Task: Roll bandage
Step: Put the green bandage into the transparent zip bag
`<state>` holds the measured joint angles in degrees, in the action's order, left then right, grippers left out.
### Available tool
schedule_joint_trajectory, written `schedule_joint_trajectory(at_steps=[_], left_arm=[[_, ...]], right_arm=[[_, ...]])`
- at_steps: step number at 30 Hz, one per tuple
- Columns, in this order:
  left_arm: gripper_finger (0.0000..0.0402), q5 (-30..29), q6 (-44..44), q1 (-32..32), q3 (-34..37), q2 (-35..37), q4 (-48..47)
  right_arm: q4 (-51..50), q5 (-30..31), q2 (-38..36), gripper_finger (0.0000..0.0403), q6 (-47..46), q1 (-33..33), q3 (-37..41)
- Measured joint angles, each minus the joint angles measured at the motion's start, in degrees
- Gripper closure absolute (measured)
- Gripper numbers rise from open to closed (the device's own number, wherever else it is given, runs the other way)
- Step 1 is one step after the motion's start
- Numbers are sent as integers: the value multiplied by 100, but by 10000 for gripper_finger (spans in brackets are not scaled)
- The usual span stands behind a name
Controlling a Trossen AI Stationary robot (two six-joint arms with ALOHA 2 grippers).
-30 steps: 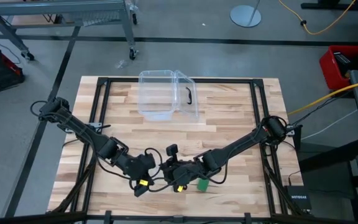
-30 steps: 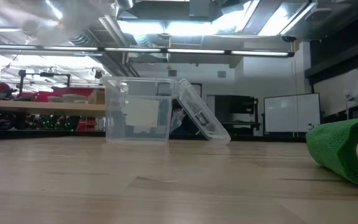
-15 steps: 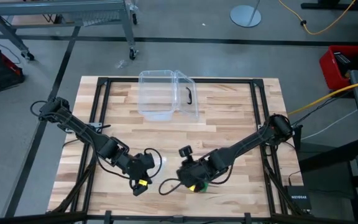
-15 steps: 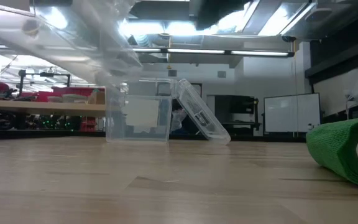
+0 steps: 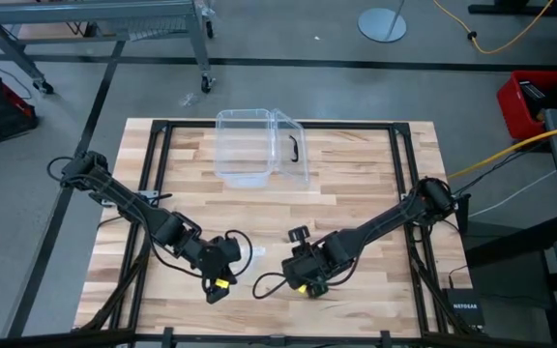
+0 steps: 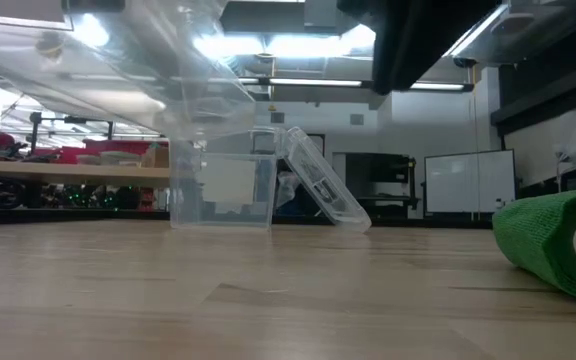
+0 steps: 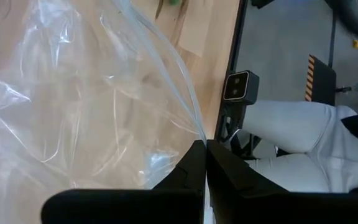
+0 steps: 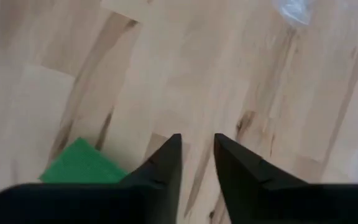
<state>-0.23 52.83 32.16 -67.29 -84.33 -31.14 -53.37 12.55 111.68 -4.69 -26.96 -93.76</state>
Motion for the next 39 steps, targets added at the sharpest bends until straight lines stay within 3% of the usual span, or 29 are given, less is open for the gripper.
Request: schedule_joint_trajectory(at_steps=[5,12,15,21,32,39], left_arm=[[401,1,-143,-2,0,0,-4],[401,-39,-381,-69,0,0,-311],[401,-62,-419,-137,0,0,-536],[401,-66,-703,-230,0,0,-635],[401,-64,-1130,-254,0,0,-639],[401,-63,-1159,-254,0,0,-669]], right_arm=[[-123,263,72,226,-49,41,-2],[-965,-479,78,171,-694,28,-4],[-1302,-981,78,165,-725,28,-4],[-1552,-1413,78,164,-47,28,-4],[-1522,-1467,80,164,814,-12,1],[-643,-1613,85,164,815,-311,570]])
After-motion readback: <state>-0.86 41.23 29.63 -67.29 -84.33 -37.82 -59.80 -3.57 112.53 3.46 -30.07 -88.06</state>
